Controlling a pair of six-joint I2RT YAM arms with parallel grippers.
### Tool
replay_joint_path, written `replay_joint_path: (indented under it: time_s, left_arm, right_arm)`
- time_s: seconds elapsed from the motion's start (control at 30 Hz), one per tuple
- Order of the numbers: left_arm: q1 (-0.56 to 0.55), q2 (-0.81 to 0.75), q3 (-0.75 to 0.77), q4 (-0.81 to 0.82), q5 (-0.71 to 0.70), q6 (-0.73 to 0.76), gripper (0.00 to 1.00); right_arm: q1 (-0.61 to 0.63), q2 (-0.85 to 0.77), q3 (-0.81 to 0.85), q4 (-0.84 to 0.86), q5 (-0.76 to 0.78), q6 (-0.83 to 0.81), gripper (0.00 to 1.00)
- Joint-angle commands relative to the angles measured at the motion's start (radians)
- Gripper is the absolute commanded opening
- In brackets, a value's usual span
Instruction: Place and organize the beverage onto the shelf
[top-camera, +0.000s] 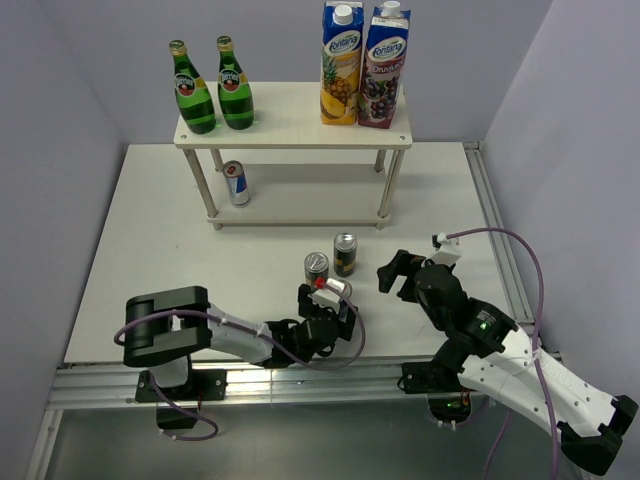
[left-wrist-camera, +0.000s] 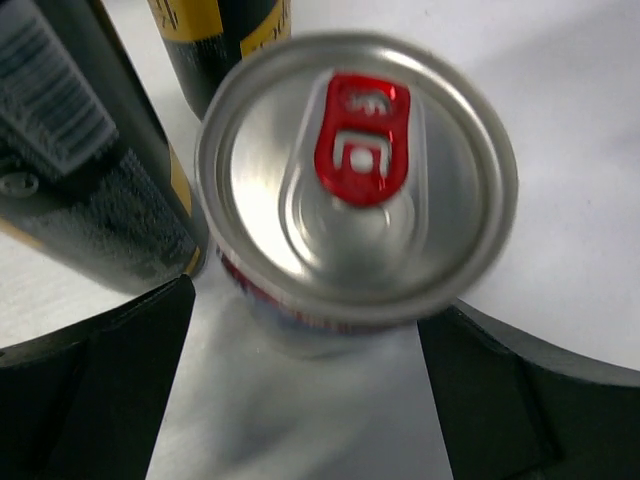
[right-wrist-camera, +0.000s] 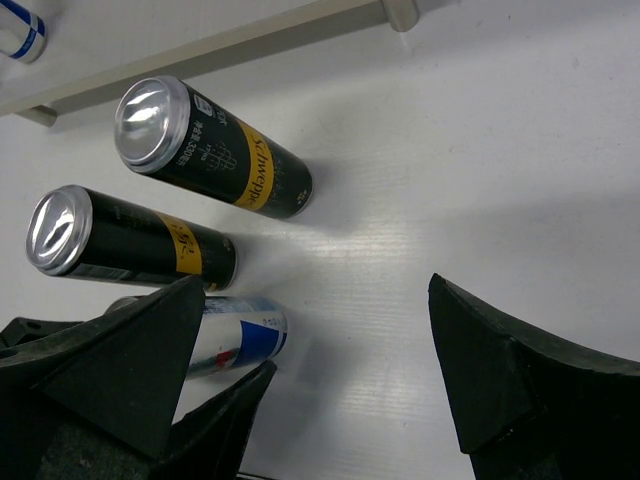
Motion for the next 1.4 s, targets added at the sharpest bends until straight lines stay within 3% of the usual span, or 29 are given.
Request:
replay_joint_path:
  time_s: [0.0, 0.17, 0.27, 0.3, 0.33, 0.37, 0.47, 0.5, 0.63, 0.7, 0.77, 0.93, 1.03, 1.13, 1.17, 1.37]
  left_arm:
    - [0.026, 0.031, 0.050, 0.088, -0.019, 0.041, 0.99]
    - [0.056, 0.079, 0.087, 0.106, -0.017, 0.044, 0.99]
    - [0.073, 0.094, 0.107, 0.105, -0.014, 0.049, 0.89]
    - [0.075, 0.096, 0.112, 0.094, -0.022, 0.043, 0.71]
    - [0.076, 0.093, 0.115, 0.090, -0.022, 0.043, 0.64]
    - [0.076, 0.087, 0.113, 0.083, -0.022, 0.038, 0.43]
    - [0.075, 0.059, 0.102, 0.042, -0.031, 0.009, 0.03]
    - [0.075, 0.051, 0.098, 0.031, -0.031, 0.000, 0.00]
    - [0.038, -0.046, 0.075, -0.082, -0.091, -0.035, 0.00]
    - [-0.006, -0.103, 0.079, -0.212, -0.117, -0.074, 0.00]
    - [-0.046, -0.206, 0.089, -0.350, -0.148, -0.107, 0.00]
    - [-0.056, -0.442, 0.098, -0.518, -0.140, -0.066, 0.00]
    - [0.013, -0.508, 0.090, -0.558, -0.143, -0.019, 0.00]
    - [0.183, -0.535, 0.089, -0.517, -0.041, 0.076, 0.00]
    - [0.270, -0.529, 0.092, -0.495, -0.010, 0.095, 0.00]
    - [0.539, -0.395, 0.156, -0.323, 0.094, 0.241, 0.00]
  right_arm:
    - [0.009, 0.006, 0.007, 0.035, 0.017, -0.005, 1.00]
    - [0.009, 0.009, 0.007, 0.035, 0.017, -0.005, 1.00]
    - [0.008, 0.006, 0.007, 0.035, 0.017, -0.005, 1.00]
    - [0.009, 0.006, 0.007, 0.035, 0.017, -0.005, 1.00]
    - [0.008, 0.008, 0.005, 0.035, 0.019, -0.005, 1.00]
    - [0.008, 0.008, 0.007, 0.035, 0.019, -0.005, 1.00]
    - [0.009, 0.006, 0.005, 0.035, 0.022, -0.003, 1.00]
    - [0.008, 0.005, 0.005, 0.038, 0.023, -0.003, 1.00]
    - [0.009, -0.001, 0.005, 0.035, 0.022, -0.002, 1.00]
    - [0.009, -0.009, 0.002, 0.038, 0.020, -0.003, 1.00]
    - [0.009, -0.014, 0.001, 0.040, 0.022, -0.005, 1.00]
    - [0.009, -0.014, -0.001, 0.040, 0.020, -0.006, 1.00]
    - [0.011, -0.023, -0.004, 0.044, 0.017, -0.009, 1.00]
    - [0.009, -0.030, -0.005, 0.046, 0.013, -0.009, 1.00]
    - [0.011, -0.032, -0.005, 0.044, 0.014, -0.009, 1.00]
    - [0.011, -0.035, -0.007, 0.046, 0.010, -0.012, 1.00]
